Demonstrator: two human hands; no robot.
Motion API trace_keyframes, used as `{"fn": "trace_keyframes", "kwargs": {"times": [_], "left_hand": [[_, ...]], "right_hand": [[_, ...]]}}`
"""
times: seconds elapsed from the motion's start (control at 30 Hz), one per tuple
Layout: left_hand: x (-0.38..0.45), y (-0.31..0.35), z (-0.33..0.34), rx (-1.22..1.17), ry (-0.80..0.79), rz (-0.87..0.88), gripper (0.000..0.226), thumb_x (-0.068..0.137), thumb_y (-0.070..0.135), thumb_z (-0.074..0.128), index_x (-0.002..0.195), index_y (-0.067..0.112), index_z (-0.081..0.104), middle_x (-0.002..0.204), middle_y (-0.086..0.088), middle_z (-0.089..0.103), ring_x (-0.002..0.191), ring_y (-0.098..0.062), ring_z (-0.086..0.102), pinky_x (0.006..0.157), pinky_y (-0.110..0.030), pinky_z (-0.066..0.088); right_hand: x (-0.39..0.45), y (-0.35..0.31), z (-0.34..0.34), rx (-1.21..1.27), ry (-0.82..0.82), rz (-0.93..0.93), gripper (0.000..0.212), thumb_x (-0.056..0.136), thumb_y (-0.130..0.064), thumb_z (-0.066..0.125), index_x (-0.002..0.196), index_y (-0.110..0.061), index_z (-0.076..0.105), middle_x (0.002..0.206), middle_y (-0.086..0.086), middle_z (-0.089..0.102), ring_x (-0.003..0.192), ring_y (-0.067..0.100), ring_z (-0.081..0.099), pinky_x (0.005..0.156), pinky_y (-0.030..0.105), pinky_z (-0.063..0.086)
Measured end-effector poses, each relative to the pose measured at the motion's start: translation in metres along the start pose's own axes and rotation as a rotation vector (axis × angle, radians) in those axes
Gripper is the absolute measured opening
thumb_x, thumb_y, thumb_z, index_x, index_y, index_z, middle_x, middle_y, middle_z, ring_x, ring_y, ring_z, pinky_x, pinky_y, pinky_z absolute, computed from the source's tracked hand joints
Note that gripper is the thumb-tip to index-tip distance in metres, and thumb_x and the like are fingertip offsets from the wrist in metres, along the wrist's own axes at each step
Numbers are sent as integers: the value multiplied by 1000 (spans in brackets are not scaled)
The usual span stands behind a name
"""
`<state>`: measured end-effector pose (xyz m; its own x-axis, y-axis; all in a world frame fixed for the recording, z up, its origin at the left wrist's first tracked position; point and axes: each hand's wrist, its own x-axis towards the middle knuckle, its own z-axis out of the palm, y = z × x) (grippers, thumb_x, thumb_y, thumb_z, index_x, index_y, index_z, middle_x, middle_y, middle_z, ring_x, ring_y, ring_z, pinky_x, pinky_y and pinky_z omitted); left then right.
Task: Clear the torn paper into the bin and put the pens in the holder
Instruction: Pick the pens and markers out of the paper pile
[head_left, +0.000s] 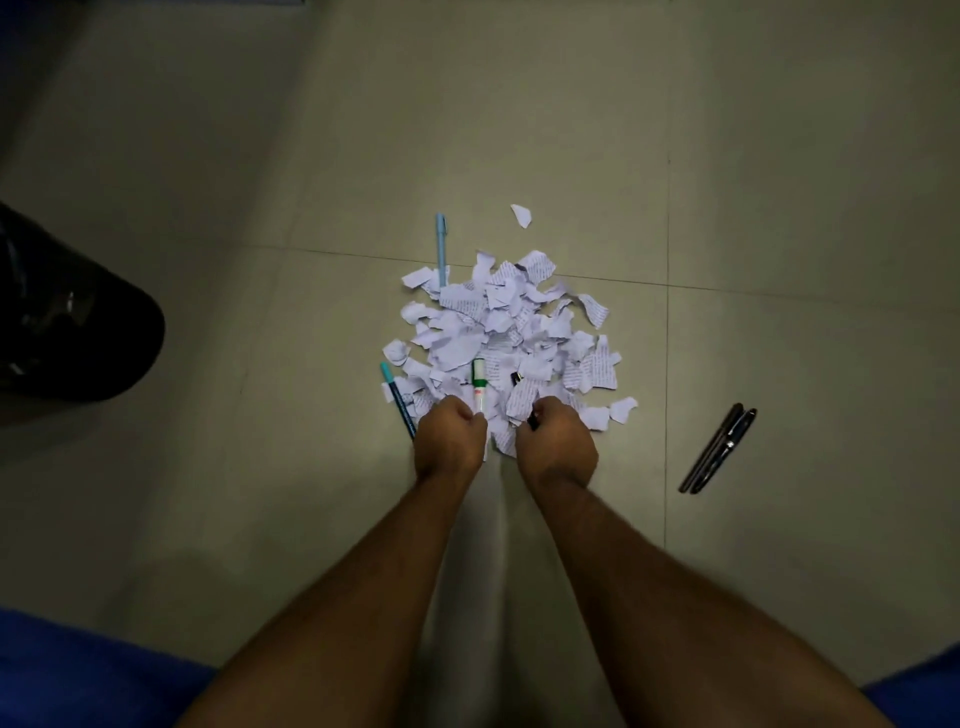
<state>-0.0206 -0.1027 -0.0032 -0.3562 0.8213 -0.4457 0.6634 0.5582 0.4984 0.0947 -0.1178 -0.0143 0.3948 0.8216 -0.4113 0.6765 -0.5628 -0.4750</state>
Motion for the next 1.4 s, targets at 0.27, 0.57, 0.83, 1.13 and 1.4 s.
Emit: {"fn": "trace_keyframes", "kwargs": {"times": [0.27,0.57,0.83,1.13,1.4], "left_hand": [[6,21,6,149,-93,-45,40,78,44,70,100,11,72,104,-13,72,97,-34,67,69,-31,50],[5,29,-19,-85,-84,-60,66,72,34,78,129,15,49,122,-12,63,110,-33,60,86,-33,48],[3,55,-14,-248,-209,51,19,74,18,75,91,11,76,94,-8,75,89,-24,69,79,-33,56],[-17,102,36,-325,-476,37,27,75,14,80,101,6,75,93,-9,74,88,-27,72,83,-43,60],[-61,137,96,-87,-592,148,22,86,18,73,104,6,74,98,-13,71,84,-29,68,66,-32,55]], "right_hand": [[3,-8,-5,162,-9,76,36,79,-26,68,115,-20,67,113,5,70,106,28,64,84,31,47],[3,-10,-5,804,-259,331,41,65,-24,74,105,-20,67,94,15,73,63,24,63,48,26,46],[9,-8,-26,768,-28,330,20,72,-18,76,91,-20,72,82,2,74,82,23,72,81,37,59],[16,41,-53,816,182,448,25,71,-20,74,95,-19,74,86,2,75,72,19,70,73,31,61],[10,104,-89,830,393,673,26,80,-13,72,106,-14,73,91,1,70,81,17,60,76,22,45]]}}
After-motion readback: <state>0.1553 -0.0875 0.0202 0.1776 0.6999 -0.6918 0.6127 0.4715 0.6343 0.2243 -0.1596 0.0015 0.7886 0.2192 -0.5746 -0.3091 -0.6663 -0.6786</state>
